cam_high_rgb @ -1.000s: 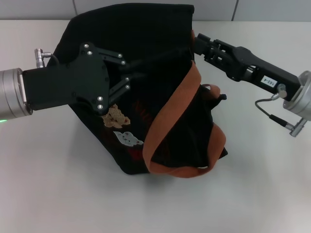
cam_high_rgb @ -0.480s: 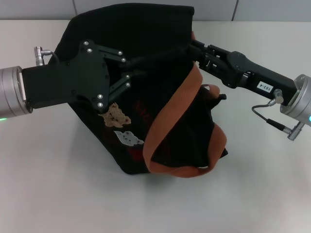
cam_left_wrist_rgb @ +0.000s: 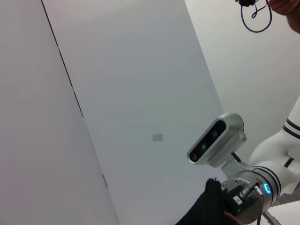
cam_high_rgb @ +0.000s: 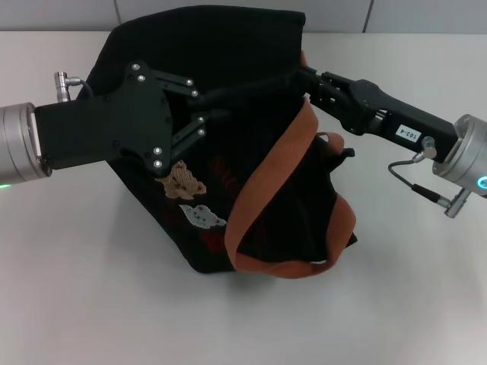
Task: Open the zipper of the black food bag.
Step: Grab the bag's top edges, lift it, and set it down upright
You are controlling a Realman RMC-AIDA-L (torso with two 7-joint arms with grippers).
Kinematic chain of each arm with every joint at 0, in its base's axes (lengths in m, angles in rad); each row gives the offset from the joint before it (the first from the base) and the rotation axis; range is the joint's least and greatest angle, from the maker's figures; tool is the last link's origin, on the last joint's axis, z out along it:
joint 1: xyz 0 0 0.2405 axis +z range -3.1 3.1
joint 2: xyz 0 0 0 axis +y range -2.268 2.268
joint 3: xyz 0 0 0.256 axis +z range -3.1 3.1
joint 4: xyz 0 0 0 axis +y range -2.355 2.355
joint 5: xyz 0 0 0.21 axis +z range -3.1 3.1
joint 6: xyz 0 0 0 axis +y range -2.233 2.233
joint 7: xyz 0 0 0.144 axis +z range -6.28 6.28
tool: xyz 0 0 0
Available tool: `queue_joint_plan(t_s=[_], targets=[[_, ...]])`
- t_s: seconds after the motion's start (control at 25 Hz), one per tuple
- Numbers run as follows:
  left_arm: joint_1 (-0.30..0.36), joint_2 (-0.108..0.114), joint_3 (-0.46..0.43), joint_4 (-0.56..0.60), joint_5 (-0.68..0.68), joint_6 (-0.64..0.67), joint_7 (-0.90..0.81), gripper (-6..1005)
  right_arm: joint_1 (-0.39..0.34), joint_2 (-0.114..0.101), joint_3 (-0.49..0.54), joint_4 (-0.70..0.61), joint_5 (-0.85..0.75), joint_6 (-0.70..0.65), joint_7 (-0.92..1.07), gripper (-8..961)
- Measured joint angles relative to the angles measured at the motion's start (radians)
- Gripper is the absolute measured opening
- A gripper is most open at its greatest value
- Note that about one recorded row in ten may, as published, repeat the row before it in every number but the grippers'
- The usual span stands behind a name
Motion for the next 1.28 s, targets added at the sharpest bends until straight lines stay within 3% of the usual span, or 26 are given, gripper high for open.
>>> queue_joint_plan(t_s=[0.2, 0.44, 1.28], targets=[[0.000, 0.000, 0.000, 0.000, -0.008, 0.000, 0.000, 93, 0.003, 0.000, 0.000, 0.002, -0.002, 0.013, 0.003, 110], [0.002, 0.002, 0.000, 0.000, -0.013, 0.002, 0.000, 93, -0.003, 0.000, 0.002, 0.003, 0.002, 0.023, 0.004, 51], [0.013, 0.001, -0.006, -0.028, -0.025, 0.002, 0.024, 93, -0.040, -0.001, 0.017, 0.034, 0.043, 0.018, 0.005, 8]])
